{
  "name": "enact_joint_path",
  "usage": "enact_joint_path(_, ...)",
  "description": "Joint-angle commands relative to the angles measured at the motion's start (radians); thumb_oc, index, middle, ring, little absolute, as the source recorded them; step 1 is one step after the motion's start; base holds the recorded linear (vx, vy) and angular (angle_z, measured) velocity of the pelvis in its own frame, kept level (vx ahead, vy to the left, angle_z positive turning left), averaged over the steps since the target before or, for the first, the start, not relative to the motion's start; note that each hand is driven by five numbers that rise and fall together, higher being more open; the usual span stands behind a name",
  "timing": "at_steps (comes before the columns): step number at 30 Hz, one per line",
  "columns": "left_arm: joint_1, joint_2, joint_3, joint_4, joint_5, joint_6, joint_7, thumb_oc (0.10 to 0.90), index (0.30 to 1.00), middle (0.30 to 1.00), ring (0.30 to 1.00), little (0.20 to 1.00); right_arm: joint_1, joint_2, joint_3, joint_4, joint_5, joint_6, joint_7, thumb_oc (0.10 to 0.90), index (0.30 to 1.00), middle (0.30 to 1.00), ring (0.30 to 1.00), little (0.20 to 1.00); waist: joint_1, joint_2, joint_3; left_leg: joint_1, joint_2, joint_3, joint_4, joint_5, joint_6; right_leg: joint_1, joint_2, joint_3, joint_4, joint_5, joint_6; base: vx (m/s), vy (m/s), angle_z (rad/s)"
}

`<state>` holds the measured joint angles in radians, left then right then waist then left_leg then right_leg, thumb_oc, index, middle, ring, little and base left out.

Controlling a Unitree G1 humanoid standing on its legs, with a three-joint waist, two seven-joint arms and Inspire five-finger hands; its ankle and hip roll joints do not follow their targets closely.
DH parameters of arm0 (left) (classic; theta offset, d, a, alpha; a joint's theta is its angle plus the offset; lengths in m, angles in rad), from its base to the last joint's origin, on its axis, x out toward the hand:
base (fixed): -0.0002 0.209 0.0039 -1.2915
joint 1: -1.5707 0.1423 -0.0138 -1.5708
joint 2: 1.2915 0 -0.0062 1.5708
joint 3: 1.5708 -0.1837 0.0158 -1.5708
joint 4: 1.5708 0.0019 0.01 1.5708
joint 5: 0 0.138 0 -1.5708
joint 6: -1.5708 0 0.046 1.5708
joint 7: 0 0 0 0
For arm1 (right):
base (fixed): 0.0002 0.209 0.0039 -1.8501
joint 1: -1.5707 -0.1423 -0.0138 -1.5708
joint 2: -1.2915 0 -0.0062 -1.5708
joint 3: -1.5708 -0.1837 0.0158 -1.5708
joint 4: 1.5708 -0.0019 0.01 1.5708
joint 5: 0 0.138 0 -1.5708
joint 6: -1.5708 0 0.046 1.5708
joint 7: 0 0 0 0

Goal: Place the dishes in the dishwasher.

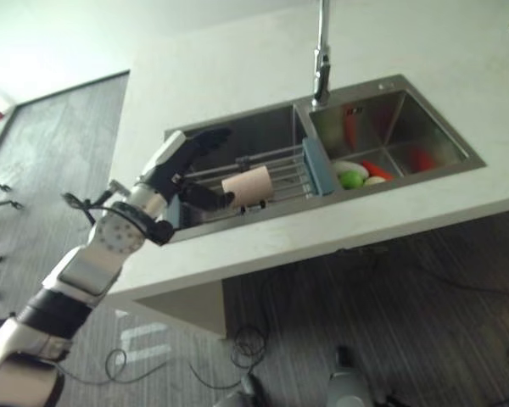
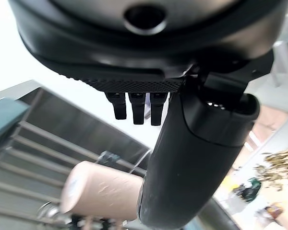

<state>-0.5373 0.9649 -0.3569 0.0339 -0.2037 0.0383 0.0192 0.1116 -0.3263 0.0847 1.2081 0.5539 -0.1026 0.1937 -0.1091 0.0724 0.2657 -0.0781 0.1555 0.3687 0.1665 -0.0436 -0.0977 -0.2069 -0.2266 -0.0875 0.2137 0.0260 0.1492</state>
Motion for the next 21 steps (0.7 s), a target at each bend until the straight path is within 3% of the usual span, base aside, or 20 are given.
enact_joint_path(1, -0.177, 0.057, 0.085, 0.007, 0.071, -0.048, 0.112, 0.800, 0.900, 0.900, 0.900, 0.900, 0.015, -0.014, 0.037, -0.065, 0.022, 0.000, 0.032, 0.800, 0.900, 0.900, 0.900, 0.900, -0.012, -0.007, -0.009, -0.049, -0.002, -0.045, 0.134, -0.131, 0.012, 0.006, -0.040, -0.039, 0.086, -0.131, 0.077, -0.10, 0.026, 0.01)
enact_joint_path(6, -0.216, 0.038, 0.034, 0.013, 0.134, 0.001, 0.174, 0.800, 0.900, 0.900, 0.900, 0.900, -0.021, -0.024, 0.055, -0.090, 0.060, 0.000, 0.027, 0.800, 0.900, 0.900, 0.900, 0.900, -0.010, -0.017, 0.035, -0.089, -0.002, -0.060, 0.134, -0.121, 0.010, -0.029, -0.035, -0.034, 0.086, -0.125, 0.076, -0.10, 0.007, -0.01)
enact_joint_path(18, -0.313, -0.018, -0.010, 0.026, 0.204, -0.057, 0.329, 0.800, 0.900, 0.900, 0.900, 0.900, -0.076, -0.022, 0.109, -0.159, 0.102, 0.014, 0.008, 0.800, 0.900, 0.900, 0.900, 0.900, -0.009, -0.042, 0.123, -0.164, 0.018, -0.067, 0.134, -0.088, -0.005, -0.103, -0.024, -0.033, 0.086, -0.107, 0.072, -0.07, -0.013, -0.01)
enact_joint_path(21, -0.338, -0.011, -0.021, 0.019, 0.176, -0.084, 0.296, 0.800, 0.900, 0.900, 0.900, 0.900, -0.083, -0.029, 0.111, -0.162, 0.109, 0.014, 0.010, 0.800, 0.900, 0.900, 0.900, 0.900, -0.009, -0.042, 0.135, -0.172, 0.020, -0.064, 0.134, -0.085, -0.008, -0.113, -0.026, -0.032, 0.086, -0.104, 0.073, 0.00, 0.000, 0.00)
